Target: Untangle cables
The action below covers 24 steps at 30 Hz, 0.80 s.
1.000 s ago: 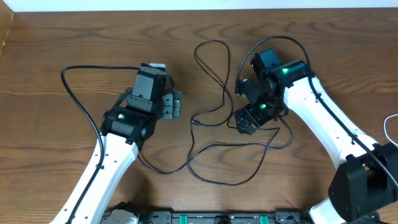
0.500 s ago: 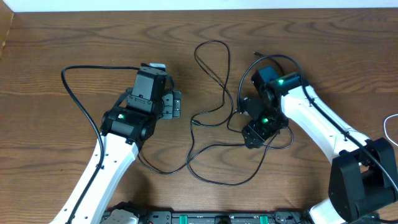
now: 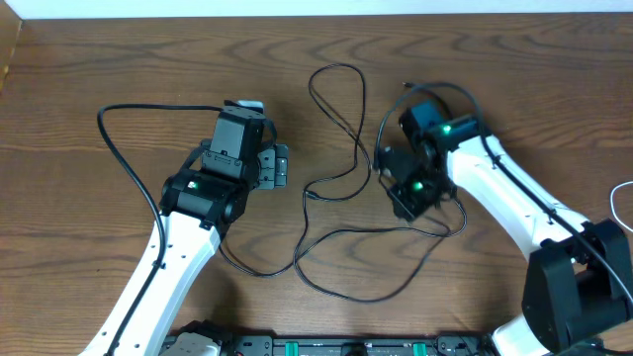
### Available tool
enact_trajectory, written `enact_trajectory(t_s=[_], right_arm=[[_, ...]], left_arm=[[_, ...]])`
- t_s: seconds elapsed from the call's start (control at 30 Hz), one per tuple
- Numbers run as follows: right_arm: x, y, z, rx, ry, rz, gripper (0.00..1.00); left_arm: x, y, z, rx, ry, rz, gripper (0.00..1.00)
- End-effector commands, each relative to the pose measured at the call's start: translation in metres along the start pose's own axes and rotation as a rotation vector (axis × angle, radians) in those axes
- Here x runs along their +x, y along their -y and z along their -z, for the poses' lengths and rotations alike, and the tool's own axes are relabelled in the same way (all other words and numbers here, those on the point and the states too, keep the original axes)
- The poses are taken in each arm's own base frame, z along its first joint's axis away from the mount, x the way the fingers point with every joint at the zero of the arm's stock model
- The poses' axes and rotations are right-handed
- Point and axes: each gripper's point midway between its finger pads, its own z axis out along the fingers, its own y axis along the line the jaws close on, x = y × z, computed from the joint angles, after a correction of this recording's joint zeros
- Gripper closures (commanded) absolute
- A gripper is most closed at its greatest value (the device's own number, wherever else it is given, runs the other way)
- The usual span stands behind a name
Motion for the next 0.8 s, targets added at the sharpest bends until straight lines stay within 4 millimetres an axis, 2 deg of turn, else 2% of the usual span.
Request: enact_trajectory(t_s=[0.0, 0.13, 0.17, 0.27, 0.33, 0.47, 0.5, 0.6, 0.67, 0.77], right_arm=[[-0.043, -0.008, 0.056, 0.021, 0.180, -0.033, 0.99], [-0.075, -0.023, 0.121, 0.045, 0.350, 0.009, 0.99], [-0.083, -0.028, 0.143, 0.059, 0.408, 0.031, 0.99], [-0.096, -0.039, 0.198, 0.115, 0.556, 0.078, 0.99], [-0.098, -0.039, 0.231, 0.189, 0.636, 0.088, 0.99], [-0.091, -0.026, 0.292, 0.387, 0.779, 0.029, 0.99], [-0.084, -0.020, 0.317, 0.469, 0.839, -0.015, 0.99], [-0.068, -0.008, 0.355, 0.624, 0.933, -0.089, 0.99], [-0.055, 0.002, 0.375, 0.727, 0.968, -0.142, 0.99], [-0.038, 0.016, 0.394, 0.828, 0.994, -0.232, 0.99]], left_arm=[[-0.006, -0.003, 0.003, -0.010, 0.015, 0.022, 0.09], [-0.006, -0.003, 0.003, -0.010, 0.014, 0.022, 0.09], [-0.006, -0.003, 0.003, -0.010, 0.014, 0.022, 0.09], [-0.006, -0.003, 0.003, -0.010, 0.014, 0.022, 0.09], [-0.006, -0.003, 0.003, -0.010, 0.015, 0.022, 0.09], [-0.006, -0.003, 0.003, -0.010, 0.014, 0.022, 0.09], [-0.006, -0.003, 0.003, -0.010, 0.014, 0.022, 0.09], [-0.006, -0.003, 0.003, -0.010, 0.014, 0.022, 0.09], [-0.006, -0.003, 0.003, -0.010, 0.015, 0.022, 0.09], [-0.006, -0.003, 0.003, -0.010, 0.014, 0.022, 0.09]])
